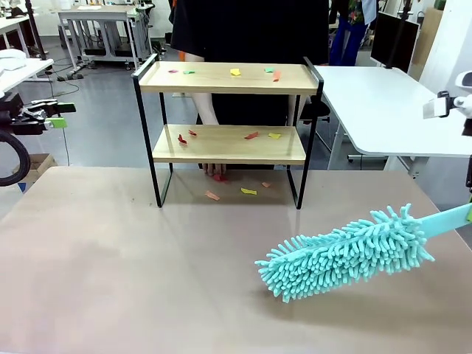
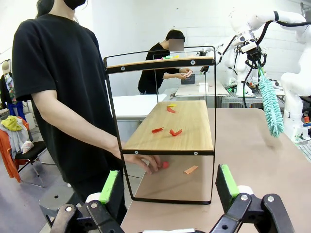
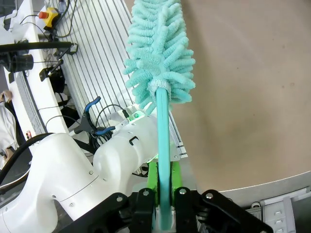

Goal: Clean the shelf.
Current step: Clean the specific section of the Shelf indicated by the human with the Duster.

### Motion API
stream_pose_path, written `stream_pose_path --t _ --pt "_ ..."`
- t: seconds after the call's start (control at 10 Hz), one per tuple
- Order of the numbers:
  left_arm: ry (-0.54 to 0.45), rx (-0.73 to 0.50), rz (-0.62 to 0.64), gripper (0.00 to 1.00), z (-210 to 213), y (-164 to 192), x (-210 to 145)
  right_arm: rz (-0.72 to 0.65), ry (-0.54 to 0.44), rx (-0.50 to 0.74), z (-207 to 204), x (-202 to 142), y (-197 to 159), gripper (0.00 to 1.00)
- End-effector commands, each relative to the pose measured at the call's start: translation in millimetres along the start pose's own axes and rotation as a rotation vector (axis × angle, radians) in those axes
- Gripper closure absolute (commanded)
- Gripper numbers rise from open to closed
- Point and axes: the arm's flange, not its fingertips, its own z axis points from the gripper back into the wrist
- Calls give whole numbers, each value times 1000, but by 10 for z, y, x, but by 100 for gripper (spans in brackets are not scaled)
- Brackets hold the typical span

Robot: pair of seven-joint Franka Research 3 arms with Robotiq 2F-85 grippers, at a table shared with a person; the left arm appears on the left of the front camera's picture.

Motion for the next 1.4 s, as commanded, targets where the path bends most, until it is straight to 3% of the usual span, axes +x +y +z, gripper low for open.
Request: stream_pose_path --t 0.0,0.1,0.6,1.1,1.2,1.3 --pt "4 0 -17 0 3 -2 18 0 0 0 0 0 0 87" --pt "4 0 -17 0 3 -2 18 -54 -116 53 37 110 125 87" --pt "4 0 -17 0 3 -2 18 -203 -346 44 -314 572 831 87" --pt "4 0 -17 0 3 -2 18 -400 -509 3 -970 1025 1290 87" --pt "4 0 -17 0 3 -2 18 -423 -514 10 -1033 1083 1286 87" --pt "4 0 -17 0 3 -2 18 -373 -459 5 -994 1074 1268 87"
